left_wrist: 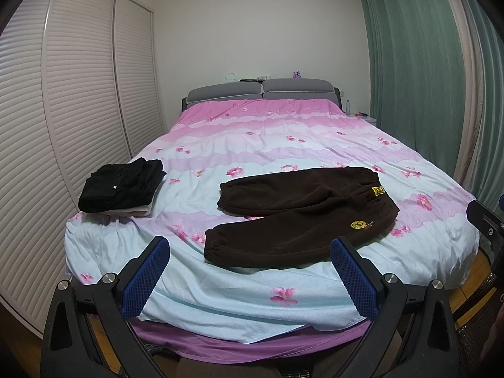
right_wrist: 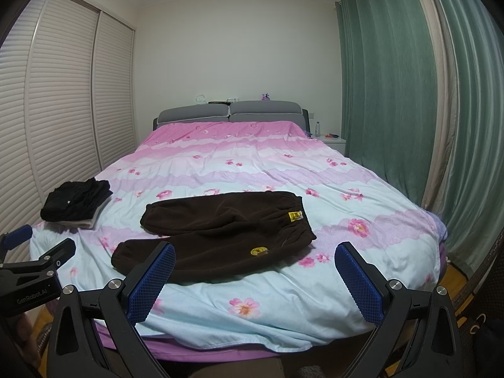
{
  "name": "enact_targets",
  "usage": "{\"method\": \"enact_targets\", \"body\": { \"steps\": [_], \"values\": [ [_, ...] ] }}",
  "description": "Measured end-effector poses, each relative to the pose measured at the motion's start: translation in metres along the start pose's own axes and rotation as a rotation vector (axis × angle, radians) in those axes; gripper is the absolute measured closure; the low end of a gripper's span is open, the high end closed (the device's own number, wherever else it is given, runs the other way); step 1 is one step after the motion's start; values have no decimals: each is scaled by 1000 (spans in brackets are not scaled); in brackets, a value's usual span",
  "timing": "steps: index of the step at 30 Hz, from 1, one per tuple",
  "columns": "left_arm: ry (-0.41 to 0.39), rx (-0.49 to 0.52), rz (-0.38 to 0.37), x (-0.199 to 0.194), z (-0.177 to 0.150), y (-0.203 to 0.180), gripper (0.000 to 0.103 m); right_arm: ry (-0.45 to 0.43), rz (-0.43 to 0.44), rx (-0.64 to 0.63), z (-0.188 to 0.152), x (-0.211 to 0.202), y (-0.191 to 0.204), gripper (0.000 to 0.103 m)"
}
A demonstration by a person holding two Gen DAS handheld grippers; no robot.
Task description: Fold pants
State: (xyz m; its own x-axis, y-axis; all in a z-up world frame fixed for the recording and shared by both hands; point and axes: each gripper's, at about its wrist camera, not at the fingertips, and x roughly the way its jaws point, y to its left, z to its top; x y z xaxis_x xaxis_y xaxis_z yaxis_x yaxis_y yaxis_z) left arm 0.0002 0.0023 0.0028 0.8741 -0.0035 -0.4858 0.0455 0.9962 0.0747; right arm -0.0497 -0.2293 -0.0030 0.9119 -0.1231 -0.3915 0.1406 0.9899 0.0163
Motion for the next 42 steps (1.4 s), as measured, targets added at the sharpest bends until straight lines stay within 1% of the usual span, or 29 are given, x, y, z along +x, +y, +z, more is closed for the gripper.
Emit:
{"method": "enact_targets", "body": {
  "steps": [12,22,28,32,37,42],
  "values": [
    [2,12,-4,1,2,2,0,5,4,2,3,-2,1,1],
    [-10,15,1,-1,-2,-5,0,3,3,4,6,0,-4,1],
    [2,5,1,9,2,-7,0,28,0,11,4,11,-6,1],
    [-6,26,-2,23,13,-16,0,31,-15,31,14,28,-19,1],
    [-48,51,-15,52,41,-33,0,1,-37,55,43,60,-42,1],
    [-50,55,-38,102,71,-49,0,-5,-59,14,77,114,-58,1]
  ]
}}
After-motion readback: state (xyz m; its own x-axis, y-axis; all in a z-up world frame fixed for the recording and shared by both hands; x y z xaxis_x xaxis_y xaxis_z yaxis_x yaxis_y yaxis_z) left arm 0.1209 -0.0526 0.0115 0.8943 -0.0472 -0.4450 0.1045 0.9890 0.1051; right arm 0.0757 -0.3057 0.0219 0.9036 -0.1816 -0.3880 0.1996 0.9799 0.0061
